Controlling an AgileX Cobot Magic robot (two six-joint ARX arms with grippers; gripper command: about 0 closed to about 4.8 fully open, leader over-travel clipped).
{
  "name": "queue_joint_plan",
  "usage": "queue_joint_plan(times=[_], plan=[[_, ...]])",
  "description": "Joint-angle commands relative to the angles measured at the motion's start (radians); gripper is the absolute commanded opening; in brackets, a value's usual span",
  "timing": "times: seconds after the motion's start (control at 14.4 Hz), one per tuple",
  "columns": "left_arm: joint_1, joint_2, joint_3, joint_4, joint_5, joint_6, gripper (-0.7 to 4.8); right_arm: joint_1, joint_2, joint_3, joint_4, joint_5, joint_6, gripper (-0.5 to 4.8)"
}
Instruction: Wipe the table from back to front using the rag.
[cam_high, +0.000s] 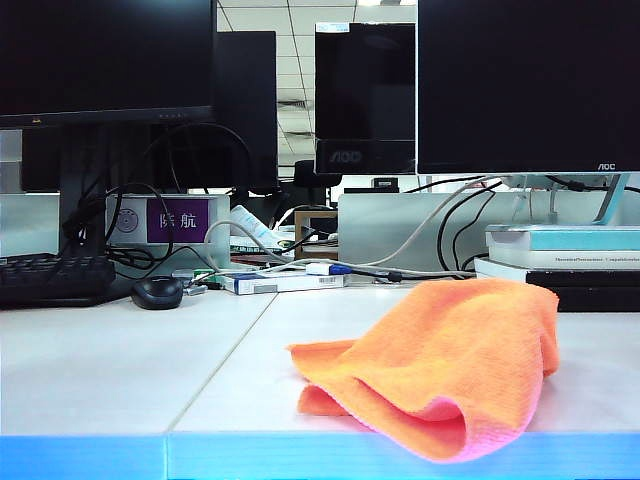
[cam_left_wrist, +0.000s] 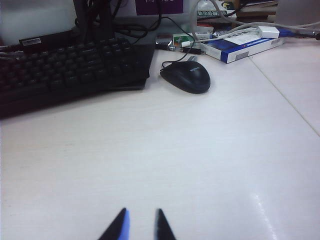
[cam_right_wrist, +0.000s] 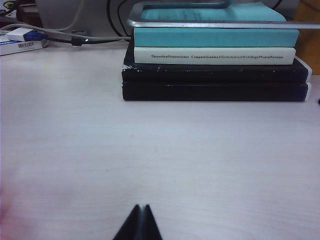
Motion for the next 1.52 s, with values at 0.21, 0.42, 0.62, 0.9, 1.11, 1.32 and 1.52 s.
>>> queue_joint_plan(times=[0.21, 0.42, 0.62, 0.9, 1.11, 1.32, 1.52], plan=[[0.000, -0.002, -0.005, -0.011, -0.005, 0.000, 0.75, -0.001, -0.001, -0.007, 0.006, 0.009, 0.001, -0.05], [0.000, -0.002, -0.005, 0.002, -0.005, -0.003, -0.06, 0.000, -0.001, -0.003, 0.016, 0.009, 0.006, -0.05], [0.000, 0.002, 0.064, 0.117, -0.037, -0.152, -0.06, 0.000, -0.001, 0.078, 0.019, 0.063, 0.084, -0.05], [0.000, 0.130, 0.282, 0.177, -0.155, -0.184, -0.06, 0.000, 0.007, 0.266, 0.018, 0.197, 0.084, -0.05], [0.000, 0.347, 0.489, 0.236, -0.082, -0.184, -0.06, 0.000, 0.128, 0.448, -0.023, 0.196, 0.083, -0.05], [0.000, 0.635, 0.871, -0.078, 0.007, -0.184, -0.06, 0.000, 0.344, 0.694, -0.116, 0.196, 0.079, -0.05], [-0.002, 0.815, 1.169, -0.277, 0.189, -0.184, -0.06, 0.000, 0.512, 0.903, -0.214, 0.119, 0.067, -0.05]])
